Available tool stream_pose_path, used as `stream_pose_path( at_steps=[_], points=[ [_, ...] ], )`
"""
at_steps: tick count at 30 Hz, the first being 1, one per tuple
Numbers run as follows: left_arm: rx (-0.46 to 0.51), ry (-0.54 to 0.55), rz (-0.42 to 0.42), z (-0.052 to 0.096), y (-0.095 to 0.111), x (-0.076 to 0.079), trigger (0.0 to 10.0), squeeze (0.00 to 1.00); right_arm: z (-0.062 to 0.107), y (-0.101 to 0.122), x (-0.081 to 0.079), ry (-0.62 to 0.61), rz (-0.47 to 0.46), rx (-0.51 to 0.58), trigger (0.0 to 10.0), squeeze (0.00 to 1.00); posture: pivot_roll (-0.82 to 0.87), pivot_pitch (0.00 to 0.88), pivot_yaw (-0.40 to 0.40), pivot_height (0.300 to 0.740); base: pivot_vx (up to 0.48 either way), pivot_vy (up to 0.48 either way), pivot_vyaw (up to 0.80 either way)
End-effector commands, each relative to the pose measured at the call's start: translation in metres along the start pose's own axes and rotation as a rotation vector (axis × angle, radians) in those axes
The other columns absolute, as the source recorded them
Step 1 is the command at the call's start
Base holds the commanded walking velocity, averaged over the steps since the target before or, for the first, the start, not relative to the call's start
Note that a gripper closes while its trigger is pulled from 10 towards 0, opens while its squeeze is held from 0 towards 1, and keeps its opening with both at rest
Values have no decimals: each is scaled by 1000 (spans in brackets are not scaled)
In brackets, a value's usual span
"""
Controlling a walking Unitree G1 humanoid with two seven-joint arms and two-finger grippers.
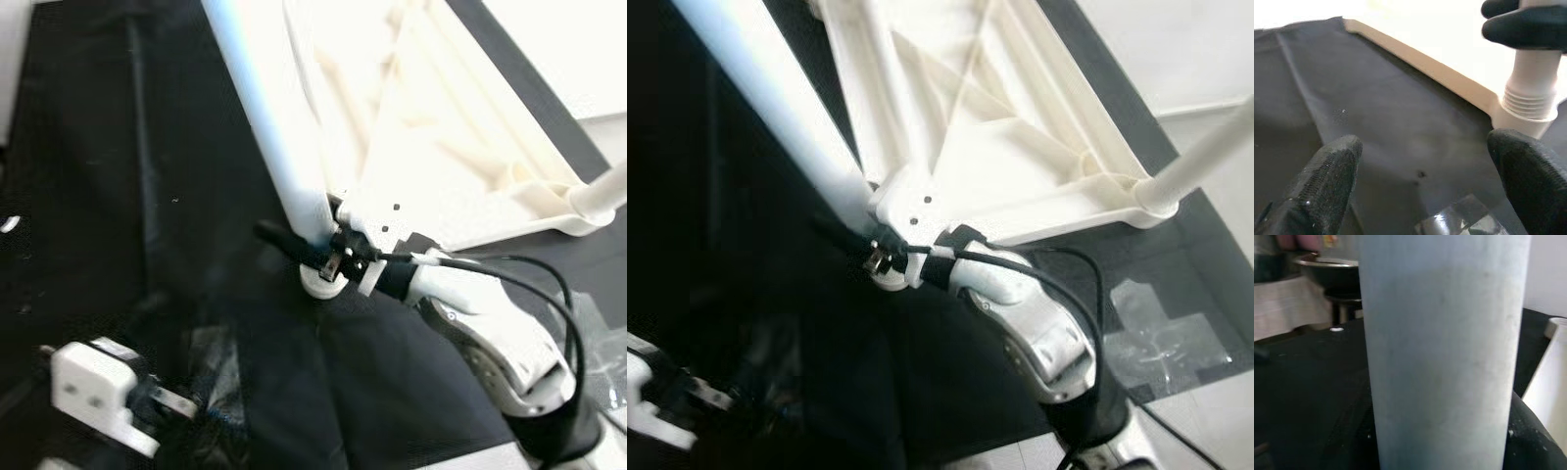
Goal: Building children table
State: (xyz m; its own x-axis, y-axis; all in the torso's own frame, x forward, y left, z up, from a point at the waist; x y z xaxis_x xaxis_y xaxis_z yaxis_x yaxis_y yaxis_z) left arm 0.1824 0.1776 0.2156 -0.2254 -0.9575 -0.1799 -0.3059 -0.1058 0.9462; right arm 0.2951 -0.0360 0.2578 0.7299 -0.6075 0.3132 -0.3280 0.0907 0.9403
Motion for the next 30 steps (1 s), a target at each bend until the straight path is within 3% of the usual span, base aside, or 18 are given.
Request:
stream_pose_path(
  at_steps=[1, 5, 6, 8, 11, 19, 21, 30],
  points=[
    [12, -18, -33, -5, 3, -13, 10000, 0, 12, -91, 0, -71, -153, -312, 10000, 0, -27, 361, -32, 740, 0, 0, 0],
    [27, -21, -42, -8, 6, -16, 10000, 0, 9, -89, 0, -78, -154, -282, 10000, 0, -27, 356, -31, 740, 0, 0, 0],
    [57, -19, -41, -14, 11, -21, 10000, 0, 4, -84, -3, -65, -170, -222, 10000, 0, -27, 331, -21, 740, 0, 0, 0],
    [86, -17, -31, -19, 16, -24, 10000, 0, 2, -78, -7, -92, -176, -204, 10000, 0, -26, 323, -17, 740, 0, 0, 0],
    [166, -46, 37, -32, 33, -28, 10000, 0, -3, -67, -8, -153, -201, -174, 10000, 0, -22, 292, 0, 740, 0, 0, 0],
    [221, -79, 104, -42, 46, -29, 10000, 0, -7, -55, -4, -148, -228, -82, 10000, 0, -22, 269, 6, 740, 0, 0, 0],
    [249, -104, 136, -45, 53, -28, 10000, 0, -2, -46, -12, -65, -219, 6, 10000, 0, -19, 255, 10, 740, 0, 0, 0],
    [251, -195, 211, -50, 61, -24, 10000, 0, 24, -53, -13, -5, -208, 44, 10000, 0, -19, 240, 18, 740, 0, 0, 0]
  ],
)
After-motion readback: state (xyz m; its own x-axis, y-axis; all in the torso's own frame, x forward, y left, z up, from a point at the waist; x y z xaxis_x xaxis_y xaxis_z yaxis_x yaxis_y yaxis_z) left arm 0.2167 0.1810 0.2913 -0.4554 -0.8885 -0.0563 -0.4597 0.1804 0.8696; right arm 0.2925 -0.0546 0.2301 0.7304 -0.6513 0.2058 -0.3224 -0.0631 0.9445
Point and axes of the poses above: a point about 5 cm out from each wrist's last joint towards the gripper, its own z axis pointing back from the gripper into the wrist, its own y axis along the axis of the wrist's last joint, x = y × z, the point moved 4 cm from there along -z, pointing out of the wrist towards the gripper, and after that the axes turned 3 degrees about -z, right-handed, at the moved point
